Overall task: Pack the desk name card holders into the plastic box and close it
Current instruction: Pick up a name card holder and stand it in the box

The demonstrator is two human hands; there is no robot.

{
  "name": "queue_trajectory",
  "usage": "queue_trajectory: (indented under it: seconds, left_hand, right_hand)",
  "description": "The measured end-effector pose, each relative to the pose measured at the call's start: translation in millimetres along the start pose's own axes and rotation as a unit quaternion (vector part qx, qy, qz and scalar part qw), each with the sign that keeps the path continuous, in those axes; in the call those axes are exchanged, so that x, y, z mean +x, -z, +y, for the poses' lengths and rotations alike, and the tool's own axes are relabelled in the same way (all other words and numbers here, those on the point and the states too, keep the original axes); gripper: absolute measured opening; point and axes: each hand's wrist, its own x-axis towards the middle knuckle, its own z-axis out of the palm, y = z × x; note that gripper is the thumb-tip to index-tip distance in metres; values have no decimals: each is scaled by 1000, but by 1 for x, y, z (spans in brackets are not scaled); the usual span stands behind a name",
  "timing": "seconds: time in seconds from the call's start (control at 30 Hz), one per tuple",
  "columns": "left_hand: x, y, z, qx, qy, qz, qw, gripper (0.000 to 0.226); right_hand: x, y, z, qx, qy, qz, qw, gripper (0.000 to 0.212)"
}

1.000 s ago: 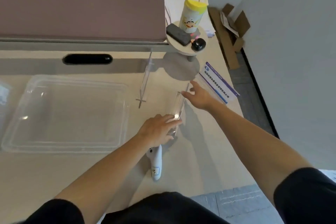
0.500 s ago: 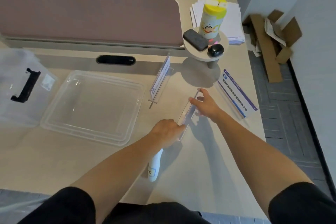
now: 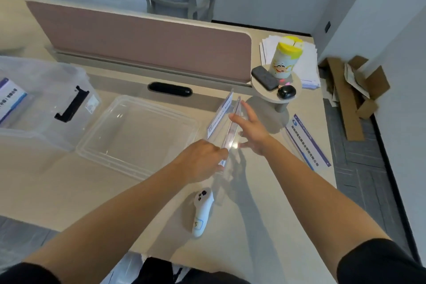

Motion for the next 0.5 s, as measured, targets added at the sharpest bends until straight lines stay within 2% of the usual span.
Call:
queue_trajectory:
  seconds: [0.2, 0.3, 0.4, 0.5]
  left_hand:
    - [-72, 21, -56, 5, 50, 35, 998, 31]
    - [-120, 22, -91, -23, 59, 96, 993, 32]
    - [-174, 25, -129, -93, 94, 105, 986, 57]
    - [-228, 26, -169, -250, 160, 92, 950, 85]
  right_hand:
    - [-7, -91, -41, -69, 40, -28, 996, 83]
    - [-11, -147, -57, -81, 45, -45, 995, 78]
    - [-22, -211, -68, -102, 62, -52, 991, 75]
    - [-37, -272, -79, -121, 77, -52, 988, 77]
